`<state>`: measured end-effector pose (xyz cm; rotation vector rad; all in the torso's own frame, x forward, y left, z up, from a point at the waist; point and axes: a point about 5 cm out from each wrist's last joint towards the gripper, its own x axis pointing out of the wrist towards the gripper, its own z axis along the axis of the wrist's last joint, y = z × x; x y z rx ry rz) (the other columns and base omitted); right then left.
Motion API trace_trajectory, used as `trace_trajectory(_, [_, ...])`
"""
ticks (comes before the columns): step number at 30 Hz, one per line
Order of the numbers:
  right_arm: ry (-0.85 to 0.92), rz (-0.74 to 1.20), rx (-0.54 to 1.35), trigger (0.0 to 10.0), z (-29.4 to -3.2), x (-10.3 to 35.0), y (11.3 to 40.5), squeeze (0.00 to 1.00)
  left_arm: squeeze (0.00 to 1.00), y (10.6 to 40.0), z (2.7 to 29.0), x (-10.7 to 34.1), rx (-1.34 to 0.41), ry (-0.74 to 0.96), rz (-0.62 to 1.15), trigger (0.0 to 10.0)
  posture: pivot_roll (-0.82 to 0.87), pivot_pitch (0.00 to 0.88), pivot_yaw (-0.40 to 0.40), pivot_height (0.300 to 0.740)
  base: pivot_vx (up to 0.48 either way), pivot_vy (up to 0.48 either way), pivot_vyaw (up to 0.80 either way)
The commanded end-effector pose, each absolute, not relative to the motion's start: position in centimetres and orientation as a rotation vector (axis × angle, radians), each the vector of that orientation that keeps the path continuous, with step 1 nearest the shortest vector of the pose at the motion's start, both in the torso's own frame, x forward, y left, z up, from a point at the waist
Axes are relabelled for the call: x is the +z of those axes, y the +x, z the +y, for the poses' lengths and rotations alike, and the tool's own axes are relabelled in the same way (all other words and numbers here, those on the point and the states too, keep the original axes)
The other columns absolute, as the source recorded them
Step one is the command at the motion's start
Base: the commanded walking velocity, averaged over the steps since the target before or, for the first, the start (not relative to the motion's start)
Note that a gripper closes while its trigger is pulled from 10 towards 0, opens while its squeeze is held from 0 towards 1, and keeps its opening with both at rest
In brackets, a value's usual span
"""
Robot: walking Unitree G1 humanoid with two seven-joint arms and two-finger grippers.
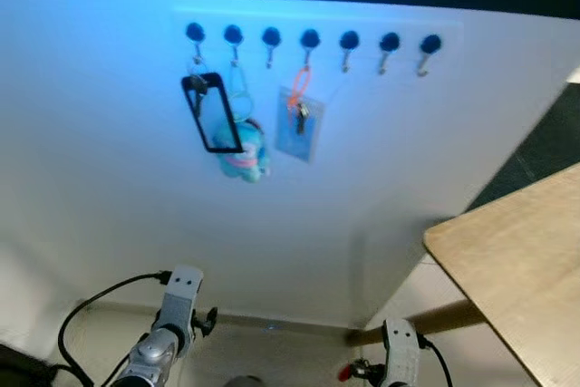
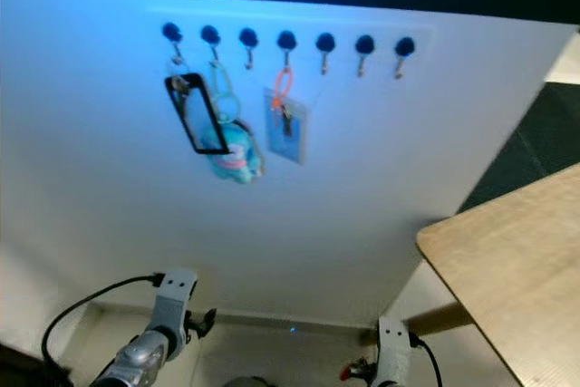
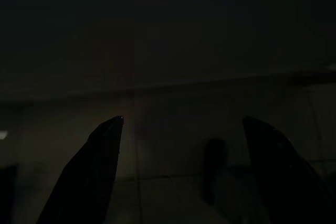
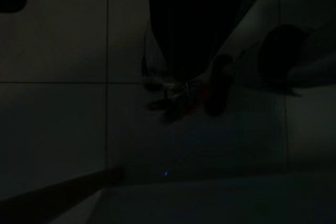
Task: Hang keys on a hook
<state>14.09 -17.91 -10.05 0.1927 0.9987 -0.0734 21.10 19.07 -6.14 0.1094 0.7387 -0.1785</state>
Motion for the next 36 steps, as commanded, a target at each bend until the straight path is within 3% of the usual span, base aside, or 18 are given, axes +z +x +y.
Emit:
trace_trajectory(1, [0.190,0.996,-0.071,10.0,-17.87,-9.97,14.32,0.00,0.00,21.03,19.02,-6.21,-0.186,0.107,0.748,10.0,0.10,0.035,-0.027,0.740,0.000,0.000,0.79])
trace_trajectory(11, [0.196,0.990,-0.073,10.0,-17.69,-9.95,14.42,0.00,0.00,21.09,19.05,-6.15,-0.192,0.115,0.745,10.0,0.10,0.033,-0.023,0.740,0.000,0.000,0.79])
trace_trajectory(20, [0.233,0.981,-0.111,10.0,-17.87,-9.95,14.34,0.00,0.00,21.38,18.74,-5.95,-0.208,0.098,0.729,10.0,0.10,0.035,-0.021,0.740,0.000,0.057,0.00])
trace_trajectory(36, [0.240,0.983,-0.116,10.0,-17.83,-10.00,14.20,0.00,0.00,21.51,18.62,-5.87,-0.224,0.093,0.727,10.0,0.10,0.034,-0.017,0.740,0.000,0.384,0.00])
